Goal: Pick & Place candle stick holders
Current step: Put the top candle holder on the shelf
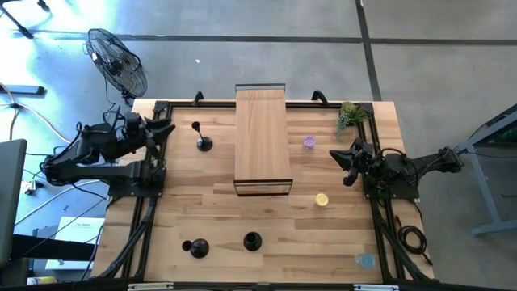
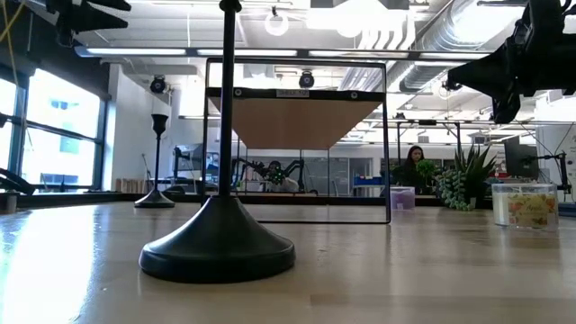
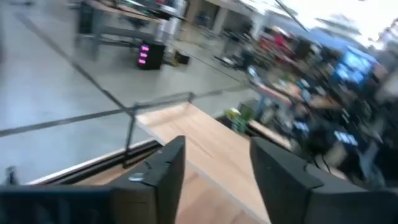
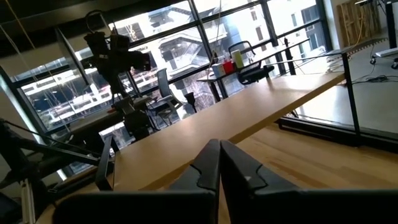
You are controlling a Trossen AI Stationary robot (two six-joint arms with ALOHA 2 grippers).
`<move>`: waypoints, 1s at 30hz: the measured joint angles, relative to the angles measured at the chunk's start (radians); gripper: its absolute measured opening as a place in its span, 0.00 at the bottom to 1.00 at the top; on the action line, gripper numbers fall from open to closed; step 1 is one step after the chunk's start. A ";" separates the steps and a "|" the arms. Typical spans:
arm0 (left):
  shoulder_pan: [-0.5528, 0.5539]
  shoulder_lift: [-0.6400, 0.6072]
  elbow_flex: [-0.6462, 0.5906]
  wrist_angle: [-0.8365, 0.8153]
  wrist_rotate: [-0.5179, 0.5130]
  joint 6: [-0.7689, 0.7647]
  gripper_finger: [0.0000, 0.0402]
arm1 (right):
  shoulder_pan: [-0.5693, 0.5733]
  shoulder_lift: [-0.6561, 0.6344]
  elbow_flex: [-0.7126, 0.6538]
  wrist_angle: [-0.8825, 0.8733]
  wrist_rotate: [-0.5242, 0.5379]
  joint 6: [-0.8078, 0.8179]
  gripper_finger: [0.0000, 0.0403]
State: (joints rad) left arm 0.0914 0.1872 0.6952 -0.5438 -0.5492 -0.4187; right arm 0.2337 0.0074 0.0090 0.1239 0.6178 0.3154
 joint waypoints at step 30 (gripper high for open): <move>0.000 0.113 0.065 -0.131 -0.066 0.343 0.51 | 0.000 0.001 0.121 0.001 0.072 -0.122 0.17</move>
State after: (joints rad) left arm 0.0914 0.2999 0.7604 -0.6746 -0.6155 -0.0761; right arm 0.2337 0.0085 0.1302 0.1249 0.6899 0.1929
